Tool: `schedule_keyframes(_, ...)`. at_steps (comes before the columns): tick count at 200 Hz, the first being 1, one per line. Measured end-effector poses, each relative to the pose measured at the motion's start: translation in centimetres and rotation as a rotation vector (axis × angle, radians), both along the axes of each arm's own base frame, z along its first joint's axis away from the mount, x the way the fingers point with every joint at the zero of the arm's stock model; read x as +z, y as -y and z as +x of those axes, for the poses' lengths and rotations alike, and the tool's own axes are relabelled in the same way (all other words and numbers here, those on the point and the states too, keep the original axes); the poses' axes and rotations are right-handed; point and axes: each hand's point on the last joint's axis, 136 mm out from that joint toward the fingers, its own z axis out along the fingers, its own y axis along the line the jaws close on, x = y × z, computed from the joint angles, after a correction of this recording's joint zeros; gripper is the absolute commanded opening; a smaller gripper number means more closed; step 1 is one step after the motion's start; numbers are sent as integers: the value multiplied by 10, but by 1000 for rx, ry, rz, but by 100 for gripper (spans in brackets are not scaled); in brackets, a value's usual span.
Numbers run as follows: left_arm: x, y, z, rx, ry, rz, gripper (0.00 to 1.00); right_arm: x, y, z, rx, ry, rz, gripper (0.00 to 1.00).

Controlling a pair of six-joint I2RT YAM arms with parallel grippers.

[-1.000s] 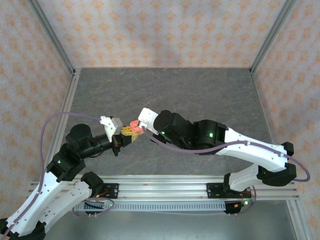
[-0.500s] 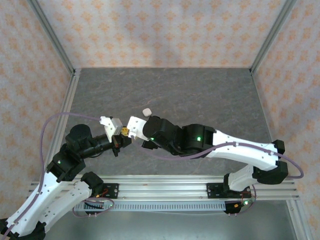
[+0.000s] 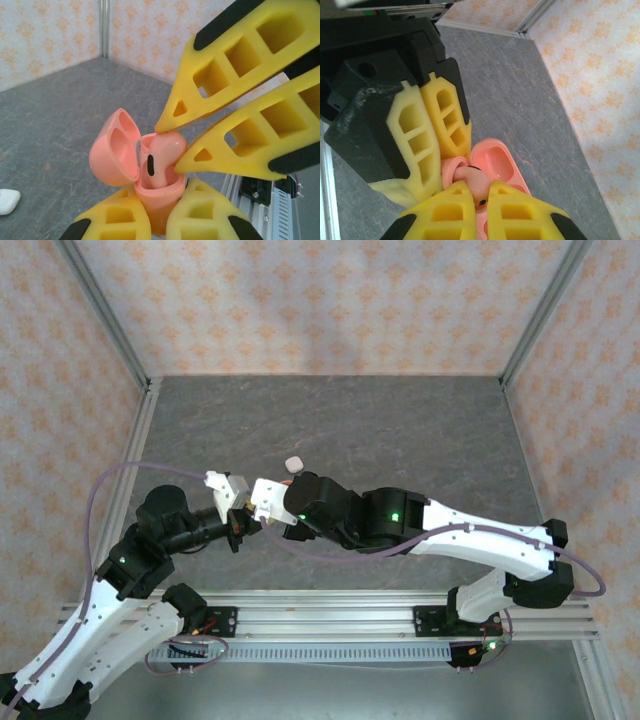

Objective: Insert wireless bluetooth earbuds into charging case

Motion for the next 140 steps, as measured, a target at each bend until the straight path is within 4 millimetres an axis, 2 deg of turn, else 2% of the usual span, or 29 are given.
schedule_keyframes(84, -1, 2, -3, -21, -10, 0, 0, -2, 1, -5, 37, -14, -34, 20)
schedule_keyframes(140, -1, 2, -3, -23, -11, 0, 0, -3, 1, -6, 44, -23, -33, 20)
